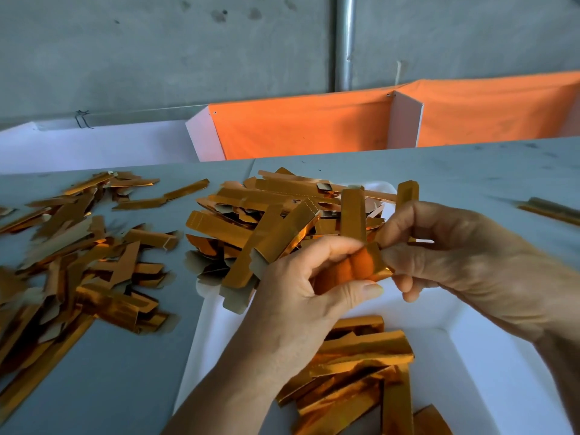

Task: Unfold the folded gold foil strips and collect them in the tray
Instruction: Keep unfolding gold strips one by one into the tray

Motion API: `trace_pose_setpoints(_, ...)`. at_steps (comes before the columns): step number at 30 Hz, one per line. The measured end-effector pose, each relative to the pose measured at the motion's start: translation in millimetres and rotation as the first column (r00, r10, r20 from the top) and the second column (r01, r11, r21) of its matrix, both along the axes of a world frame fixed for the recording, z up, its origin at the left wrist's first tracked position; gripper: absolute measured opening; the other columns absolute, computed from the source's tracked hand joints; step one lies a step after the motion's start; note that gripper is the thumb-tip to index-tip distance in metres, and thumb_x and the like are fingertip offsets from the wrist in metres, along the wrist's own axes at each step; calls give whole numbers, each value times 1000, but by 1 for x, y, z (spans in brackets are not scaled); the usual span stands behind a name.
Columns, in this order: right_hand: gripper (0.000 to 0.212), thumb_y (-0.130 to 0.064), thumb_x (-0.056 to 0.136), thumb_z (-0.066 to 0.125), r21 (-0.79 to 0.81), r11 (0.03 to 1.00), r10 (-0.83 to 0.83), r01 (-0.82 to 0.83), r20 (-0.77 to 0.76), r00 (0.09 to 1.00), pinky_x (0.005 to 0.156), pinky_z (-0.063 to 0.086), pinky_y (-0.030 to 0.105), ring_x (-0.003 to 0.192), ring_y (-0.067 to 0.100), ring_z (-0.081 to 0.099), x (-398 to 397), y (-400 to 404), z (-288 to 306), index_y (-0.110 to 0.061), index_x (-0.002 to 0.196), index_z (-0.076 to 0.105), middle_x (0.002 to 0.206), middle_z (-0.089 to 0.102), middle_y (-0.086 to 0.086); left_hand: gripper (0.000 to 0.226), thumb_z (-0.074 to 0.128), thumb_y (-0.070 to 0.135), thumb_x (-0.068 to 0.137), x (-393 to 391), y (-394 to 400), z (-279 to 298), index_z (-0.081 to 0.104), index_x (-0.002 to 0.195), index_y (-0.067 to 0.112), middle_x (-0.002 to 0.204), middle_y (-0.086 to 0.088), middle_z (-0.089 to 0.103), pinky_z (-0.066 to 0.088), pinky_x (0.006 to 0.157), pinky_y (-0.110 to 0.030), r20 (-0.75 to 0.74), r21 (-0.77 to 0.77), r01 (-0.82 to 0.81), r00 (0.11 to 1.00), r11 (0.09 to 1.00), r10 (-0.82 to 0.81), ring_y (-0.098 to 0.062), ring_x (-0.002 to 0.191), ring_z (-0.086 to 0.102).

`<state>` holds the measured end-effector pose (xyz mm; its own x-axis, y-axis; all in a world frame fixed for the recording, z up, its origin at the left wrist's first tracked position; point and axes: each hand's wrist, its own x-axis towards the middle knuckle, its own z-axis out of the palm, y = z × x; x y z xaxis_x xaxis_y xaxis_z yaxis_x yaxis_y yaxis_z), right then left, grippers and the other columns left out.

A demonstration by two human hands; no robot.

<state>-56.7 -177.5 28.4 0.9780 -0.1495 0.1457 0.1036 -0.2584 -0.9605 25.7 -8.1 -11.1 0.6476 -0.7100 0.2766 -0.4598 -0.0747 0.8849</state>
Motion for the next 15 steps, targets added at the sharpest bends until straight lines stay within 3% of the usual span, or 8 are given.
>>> trace_pose_setpoints(4, 21, -4, 77, 71, -109, 990, -87, 84, -16, 996, 49, 46, 21, 44, 14, 54, 6, 5, -4, -21, 70, 61, 50, 57, 2, 42, 67, 48, 70, -2, -1, 0, 64, 110, 37, 101, 18, 68, 52, 79, -16, 72, 44, -26, 997, 999, 23, -3, 99, 62)
trace_pose_setpoints(7, 2, -19, 75, 67, 86, 996, 6, -4, -14, 1000, 51, 48, 22, 52, 14, 57, 1, 3, -2, -21, 74, 68, 59, 58, 3, 41, 66, 48, 69, -1, -1, 0, 62, 110, 42, 103, 17, 67, 53, 83, -21, 55, 34, -48, 997, 998, 46, -4, 101, 61)
trace_pose_setpoints(10, 21, -27, 77, 61, 328, 937, 133, -117, -28, 991, 53, 50, 22, 59, 15, 59, -1, -5, -3, -12, 86, 73, 69, 59, 5, 42, 67, 48, 68, 0, 0, 1, 61, 109, 42, 102, 16, 67, 54, 84, -27, 54, 36, -59, 997, 998, 57, -5, 101, 62)
trace_pose_setpoints(15, 18, -20, 71, 73, 381, 919, 145, -104, -81, 986, 50, 51, 21, 56, 13, 59, 2, -6, -6, -14, 88, 74, 66, 60, 5, 48, 63, 58, 64, -1, 0, 0, 60, 110, 43, 104, 18, 66, 54, 82, -23, 74, 42, -63, 995, 997, 59, -4, 102, 61)
